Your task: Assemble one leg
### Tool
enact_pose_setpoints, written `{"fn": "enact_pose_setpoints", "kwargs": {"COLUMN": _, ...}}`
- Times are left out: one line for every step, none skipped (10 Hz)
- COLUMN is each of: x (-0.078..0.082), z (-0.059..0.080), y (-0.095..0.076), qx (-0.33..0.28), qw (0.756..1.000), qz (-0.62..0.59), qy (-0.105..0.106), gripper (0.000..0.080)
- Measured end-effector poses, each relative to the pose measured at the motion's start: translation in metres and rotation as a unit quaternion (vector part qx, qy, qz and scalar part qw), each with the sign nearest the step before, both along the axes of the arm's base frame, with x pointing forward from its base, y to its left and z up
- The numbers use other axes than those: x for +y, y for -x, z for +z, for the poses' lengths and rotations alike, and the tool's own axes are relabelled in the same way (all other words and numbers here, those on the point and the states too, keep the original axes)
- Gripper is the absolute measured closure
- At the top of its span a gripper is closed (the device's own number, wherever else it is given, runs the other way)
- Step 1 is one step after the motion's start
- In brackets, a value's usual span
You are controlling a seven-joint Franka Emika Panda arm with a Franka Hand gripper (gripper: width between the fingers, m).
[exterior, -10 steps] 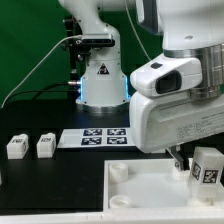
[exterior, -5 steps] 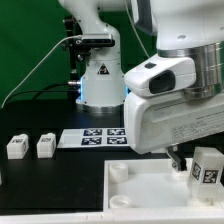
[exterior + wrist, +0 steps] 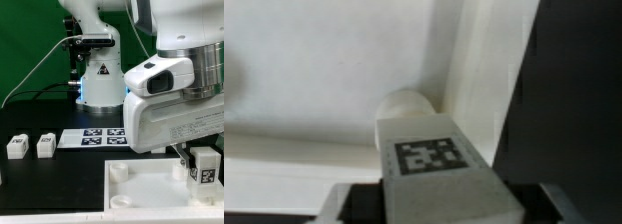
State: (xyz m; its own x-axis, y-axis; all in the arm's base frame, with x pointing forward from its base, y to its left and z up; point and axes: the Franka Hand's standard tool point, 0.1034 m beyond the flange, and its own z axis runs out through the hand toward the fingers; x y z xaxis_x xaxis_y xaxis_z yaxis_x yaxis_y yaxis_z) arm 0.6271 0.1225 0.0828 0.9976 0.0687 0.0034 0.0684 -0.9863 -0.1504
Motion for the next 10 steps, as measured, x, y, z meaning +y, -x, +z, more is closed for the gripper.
{"fn": "enact_pose_setpoints", "kwargs": {"x": 0.000, "z": 0.000, "y": 0.000, "qx": 0.008, "qw": 0.999, "qz": -0.054, "qy": 0.000, "gripper": 0.0486}}
{"fn": "enact_pose_setpoints", "kwargs": {"x": 0.000, "z": 0.000, "y": 0.000, "qx": 0.014, "qw": 0.996, "qz": -0.092, "qy": 0.001, "gripper": 0.0486}}
{"fn": "enact_pose_setpoints", "kwargs": {"x": -0.001, "z": -0.001, "y": 0.000, "qx": 0.020, "qw": 0.991, "qz": -0.134, "qy": 0.000, "gripper": 0.0486}}
{"fn": "enact_pose_setpoints", "kwargs": {"x": -0.005, "z": -0.006, "y": -0.001, "qx": 0.033, "qw": 0.974, "qz": -0.222, "qy": -0.004, "gripper": 0.0490}}
{"fn": "enact_pose_setpoints", "kwargs": {"x": -0.004, "z": -0.008, "y": -0.001, "qx": 0.045, "qw": 0.950, "qz": -0.307, "qy": -0.013, "gripper": 0.0490}}
{"fn": "enact_pose_setpoints", "kwargs": {"x": -0.002, "z": -0.010, "y": -0.001, "qx": 0.058, "qw": 0.913, "qz": -0.402, "qy": -0.028, "gripper": 0.0499}}
{"fn": "enact_pose_setpoints", "kwargs": {"x": -0.002, "z": -0.010, "y": -0.002, "qx": 0.073, "qw": 0.870, "qz": -0.485, "qy": -0.042, "gripper": 0.0499}}
{"fn": "enact_pose_setpoints", "kwargs": {"x": -0.001, "z": -0.011, "y": -0.002, "qx": 0.085, "qw": 0.840, "qz": -0.533, "qy": -0.044, "gripper": 0.0499}}
{"fn": "enact_pose_setpoints", "kwargs": {"x": 0.000, "z": -0.012, "y": -0.002, "qx": 0.094, "qw": 0.815, "qz": -0.570, "qy": -0.045, "gripper": 0.0499}}
{"fn": "enact_pose_setpoints", "kwargs": {"x": 0.003, "z": -0.012, "y": -0.001, "qx": 0.099, "qw": 0.797, "qz": -0.594, "qy": -0.044, "gripper": 0.0500}}
